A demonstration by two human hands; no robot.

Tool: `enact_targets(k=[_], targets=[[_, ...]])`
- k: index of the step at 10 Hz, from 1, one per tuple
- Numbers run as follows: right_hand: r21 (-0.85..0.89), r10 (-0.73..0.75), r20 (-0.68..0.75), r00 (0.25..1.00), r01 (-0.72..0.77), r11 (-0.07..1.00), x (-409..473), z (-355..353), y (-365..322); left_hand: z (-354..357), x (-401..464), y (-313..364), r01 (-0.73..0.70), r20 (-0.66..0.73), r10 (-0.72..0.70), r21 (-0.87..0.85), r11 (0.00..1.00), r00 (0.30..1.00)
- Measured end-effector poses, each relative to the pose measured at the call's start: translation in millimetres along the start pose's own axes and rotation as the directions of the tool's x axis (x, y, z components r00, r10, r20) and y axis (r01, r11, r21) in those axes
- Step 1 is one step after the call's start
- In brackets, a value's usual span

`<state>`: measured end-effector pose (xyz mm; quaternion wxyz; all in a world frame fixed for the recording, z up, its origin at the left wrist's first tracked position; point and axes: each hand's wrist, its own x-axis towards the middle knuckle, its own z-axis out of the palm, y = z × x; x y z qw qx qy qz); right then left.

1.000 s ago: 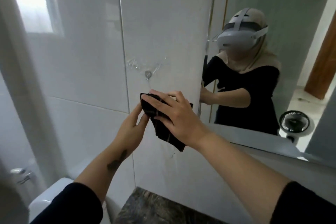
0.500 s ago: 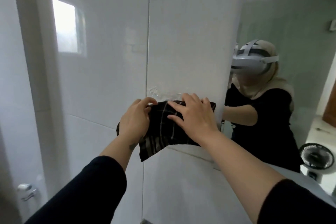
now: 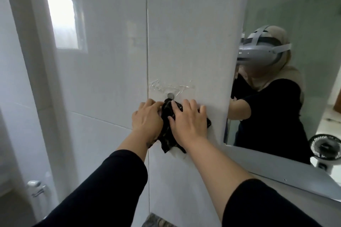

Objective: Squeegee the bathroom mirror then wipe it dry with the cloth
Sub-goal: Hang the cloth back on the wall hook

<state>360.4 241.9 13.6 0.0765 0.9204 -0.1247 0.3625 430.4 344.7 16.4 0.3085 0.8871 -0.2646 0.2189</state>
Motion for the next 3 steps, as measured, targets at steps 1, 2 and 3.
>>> enact_targets(k=[1,2,3], targets=[[0.024,0.058,0.142,0.988,-0.062,0.998,-7,-7,-7,-4,-15,-3,0.07,0.219,-0.027,-0.193,0.979,0.975],[0.134,0.084,0.16,0.984,-0.105,0.985,-34,-16,-6,-8,-38,-3,0.081,0.219,-0.035,-0.204,0.976,0.975],[0.219,0.168,0.168,0.971,-0.203,0.954,-97,-31,0,-5,-91,-4,0.076,0.14,-0.06,-0.112,0.991,0.988]])
